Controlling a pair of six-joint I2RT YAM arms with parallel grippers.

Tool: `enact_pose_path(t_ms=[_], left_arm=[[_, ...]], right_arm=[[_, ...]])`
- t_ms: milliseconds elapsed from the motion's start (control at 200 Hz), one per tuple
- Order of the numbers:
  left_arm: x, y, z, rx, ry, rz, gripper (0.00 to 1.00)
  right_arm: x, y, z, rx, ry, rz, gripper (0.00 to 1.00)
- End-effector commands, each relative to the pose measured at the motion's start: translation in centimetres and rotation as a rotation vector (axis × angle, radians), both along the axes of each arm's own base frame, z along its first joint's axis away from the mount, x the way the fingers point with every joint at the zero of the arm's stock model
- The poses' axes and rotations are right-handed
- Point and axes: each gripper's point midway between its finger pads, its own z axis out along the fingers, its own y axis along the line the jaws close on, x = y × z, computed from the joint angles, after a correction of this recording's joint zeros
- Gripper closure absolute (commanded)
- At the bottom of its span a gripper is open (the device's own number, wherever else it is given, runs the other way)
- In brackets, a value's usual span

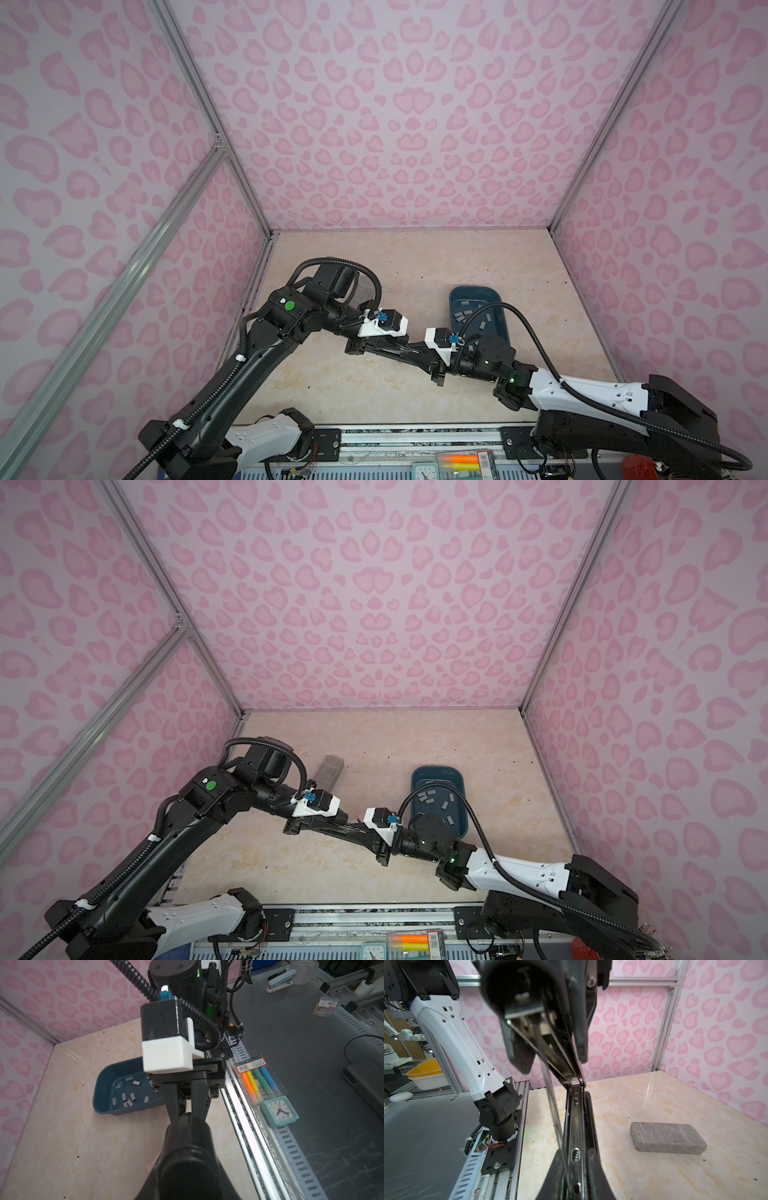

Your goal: Load the staples into the stapler

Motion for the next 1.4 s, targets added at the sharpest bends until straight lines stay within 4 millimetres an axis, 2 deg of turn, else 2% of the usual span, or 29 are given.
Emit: enact_pose_path(t_ms=[0,85,105,250,555,775,810,840,990,1130,1175,1220,1300,1395], left_arm=[[-1.3,0.3,2.7,-0.152,0.032,-0.069,0.96],[-0.8,0.9,3.3,-0.186,0.012,-0.055,0.96],[-0.7,1.0,2.5,-0.18,0.032,-0.049,0.96],[1.1,2.1,2.2,-0.21,0.037,0.003,0.96],[3.4,4.0,3.2,-0.32,0.062,0.058,0.96],[4.9,5.2,3.4,-0.368,0.047,0.099,0.96],[5.0,5.3,3.3,-0.37,0.037,0.105,0.93],[5.2,5.4,3.2,-0.372,0.035,0.111,0.86],[6.1,5.7,2.7,-0.359,0.036,0.147,0.65],[7.7,5.9,2.8,-0.351,0.026,0.215,0.65],[8.2,6.0,2.7,-0.345,0.015,0.24,0.55],[8.7,6.1,2.4,-0.338,0.005,0.273,0.52],[9.6,6.4,2.2,-0.329,-0.022,0.331,0.51],[11.4,6.9,2.8,-0.32,-0.038,0.437,0.53]], right_arm=[[0.7,-0.7,-1.8,-0.049,0.02,-0.047,1.0],[0.7,-1.1,-1.9,-0.046,0.012,-0.05,1.0],[0.7,-1.2,-1.9,-0.042,0.009,-0.05,1.0],[1.1,-2.5,-1.8,-0.009,0.012,-0.06,1.0],[2.3,-5.6,-0.7,0.079,0.023,-0.125,1.0],[2.0,-6.5,0.1,0.107,0.002,-0.143,1.0],[2.0,-6.7,0.2,0.111,-0.001,-0.145,1.0],[1.9,-6.8,0.3,0.115,-0.003,-0.146,1.0],[1.9,-7.3,0.7,0.127,-0.009,-0.17,1.0],[2.6,-8.3,1.0,0.146,-0.01,-0.241,1.0],[2.8,-8.7,1.1,0.153,-0.01,-0.264,1.0],[3.1,-9.2,1.2,0.162,-0.011,-0.292,1.0],[3.3,-9.8,1.5,0.179,-0.005,-0.326,1.0],[3.5,-9.8,1.8,0.181,0.007,-0.335,1.0]])
